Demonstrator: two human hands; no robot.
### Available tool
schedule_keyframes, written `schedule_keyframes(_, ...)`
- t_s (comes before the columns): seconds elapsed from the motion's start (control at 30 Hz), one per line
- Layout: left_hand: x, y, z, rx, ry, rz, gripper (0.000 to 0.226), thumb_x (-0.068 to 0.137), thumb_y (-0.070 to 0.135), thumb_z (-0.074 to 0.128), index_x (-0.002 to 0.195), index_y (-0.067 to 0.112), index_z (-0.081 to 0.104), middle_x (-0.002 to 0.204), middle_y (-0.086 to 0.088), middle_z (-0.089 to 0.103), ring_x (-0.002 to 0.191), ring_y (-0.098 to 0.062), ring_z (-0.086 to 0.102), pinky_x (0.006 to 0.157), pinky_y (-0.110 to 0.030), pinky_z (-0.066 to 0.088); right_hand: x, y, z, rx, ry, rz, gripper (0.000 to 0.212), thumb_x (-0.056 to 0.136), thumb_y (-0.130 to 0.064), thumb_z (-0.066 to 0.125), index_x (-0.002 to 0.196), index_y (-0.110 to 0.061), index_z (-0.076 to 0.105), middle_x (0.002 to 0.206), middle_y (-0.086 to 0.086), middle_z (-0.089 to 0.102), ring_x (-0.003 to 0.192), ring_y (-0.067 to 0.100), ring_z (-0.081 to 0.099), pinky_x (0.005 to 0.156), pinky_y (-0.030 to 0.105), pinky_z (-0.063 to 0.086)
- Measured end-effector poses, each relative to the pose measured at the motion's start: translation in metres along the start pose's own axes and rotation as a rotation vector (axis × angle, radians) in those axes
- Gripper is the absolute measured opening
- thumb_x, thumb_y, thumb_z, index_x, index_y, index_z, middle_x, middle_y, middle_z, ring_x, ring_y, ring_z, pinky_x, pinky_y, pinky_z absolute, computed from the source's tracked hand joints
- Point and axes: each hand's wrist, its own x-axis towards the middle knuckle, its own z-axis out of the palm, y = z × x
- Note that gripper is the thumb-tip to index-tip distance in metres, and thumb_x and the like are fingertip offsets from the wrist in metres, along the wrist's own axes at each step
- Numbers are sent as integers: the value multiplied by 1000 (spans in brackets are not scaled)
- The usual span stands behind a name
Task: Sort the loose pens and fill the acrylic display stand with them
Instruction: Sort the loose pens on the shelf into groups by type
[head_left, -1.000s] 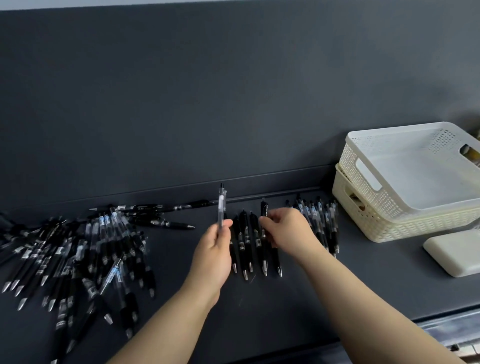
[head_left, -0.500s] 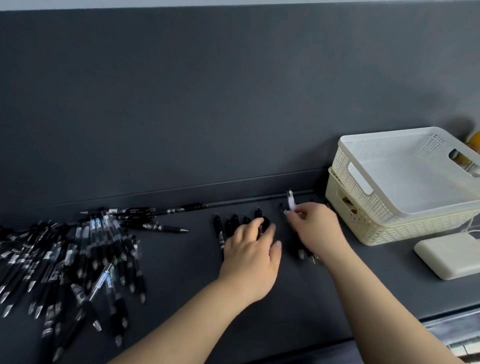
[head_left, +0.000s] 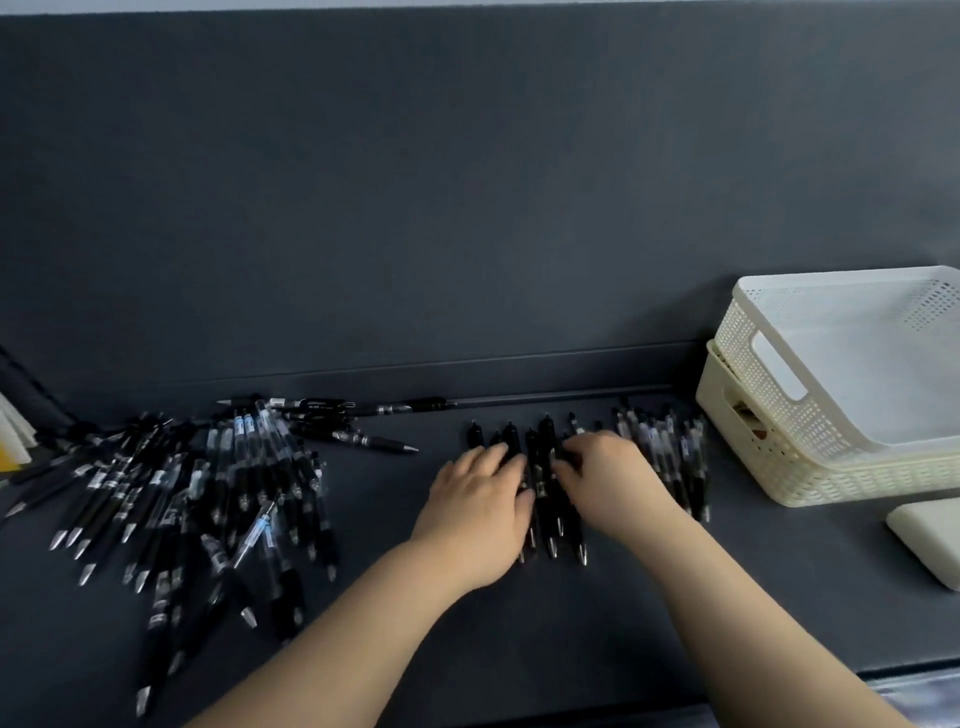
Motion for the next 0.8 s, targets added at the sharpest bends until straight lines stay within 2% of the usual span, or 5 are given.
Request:
schedule_keyframes(0.13,-3,-58,-24,74,37,-192,52,99,23,34,149,17,19,157,1,14,143,-22,13,114,-36,20,6,-12,14,-69,-52,24,17,89,-26,53,84,-10,58,95,11,55,94,30,58,71,29,40)
schedule_keyframes(0.33,12,-123,-49,166,54,-306,57,91,8,40,145,19,28,152,0,26,137,-25,26,108,-38,33,7,-51,18,-67,76,-26,34,91,-29,50,120,-14,58,113,8,53,109,29,51,85,33,45)
schedule_keyframes(0.5,35,-148,-48,252,39,-206,57,89,15,46,143,20,31,143,1,35,130,-25,30,108,-38,30,4,-91,36,-37,-11,-163,36,92,-33,50,124,-17,56,117,2,53,111,21,52,90,28,43)
schedule_keyframes(0.63,47,-144,-50,335,29,-161,41,86,16,49,126,18,45,129,-4,39,120,-26,34,102,-39,28,4,-106,49,-13,-51,-152,37,92,-32,52,125,-18,56,118,2,53,109,20,54,90,27,44)
schedule_keyframes(0.8,49,-139,-47,368,42,-94,38,85,9,48,123,14,46,127,-7,40,120,-27,35,101,-36,29,3,-118,56,44,-12,-137,32,89,-27,56,119,-17,61,111,3,56,102,21,58,85,28,45)
